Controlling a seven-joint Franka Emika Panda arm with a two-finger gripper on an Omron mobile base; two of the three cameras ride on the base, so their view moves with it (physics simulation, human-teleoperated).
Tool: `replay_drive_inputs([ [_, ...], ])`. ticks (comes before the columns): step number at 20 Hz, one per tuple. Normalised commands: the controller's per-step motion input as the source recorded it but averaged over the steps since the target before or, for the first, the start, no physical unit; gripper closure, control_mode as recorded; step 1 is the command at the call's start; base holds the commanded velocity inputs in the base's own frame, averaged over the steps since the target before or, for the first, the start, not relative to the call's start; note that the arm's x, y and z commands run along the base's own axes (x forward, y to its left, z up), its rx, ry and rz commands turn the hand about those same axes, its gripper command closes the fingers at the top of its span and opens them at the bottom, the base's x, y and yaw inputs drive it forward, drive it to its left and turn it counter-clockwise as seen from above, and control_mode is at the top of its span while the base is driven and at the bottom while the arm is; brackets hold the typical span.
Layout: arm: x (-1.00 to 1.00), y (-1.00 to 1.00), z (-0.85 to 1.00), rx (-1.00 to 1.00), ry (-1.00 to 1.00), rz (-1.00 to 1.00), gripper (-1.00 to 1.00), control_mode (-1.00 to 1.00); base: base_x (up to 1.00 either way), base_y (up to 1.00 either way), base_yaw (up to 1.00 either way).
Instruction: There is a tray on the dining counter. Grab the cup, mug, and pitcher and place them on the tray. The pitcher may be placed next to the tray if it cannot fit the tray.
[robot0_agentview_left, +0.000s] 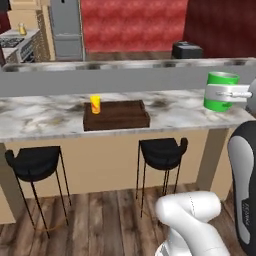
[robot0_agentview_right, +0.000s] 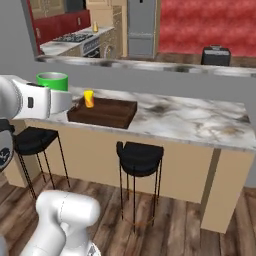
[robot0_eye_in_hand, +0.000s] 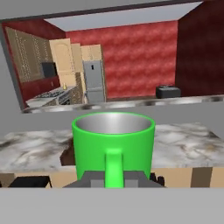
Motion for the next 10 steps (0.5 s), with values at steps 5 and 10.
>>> replay_drive_inputs([
  [5,0.0,0.0,0.0,0.0,0.0,0.0,1.0,1.0,0.41,0.78,-0.31],
  [10,0.0,0.0,0.0,0.0,0.0,0.0,1.0,1.0,0.44,0.54,-0.21],
])
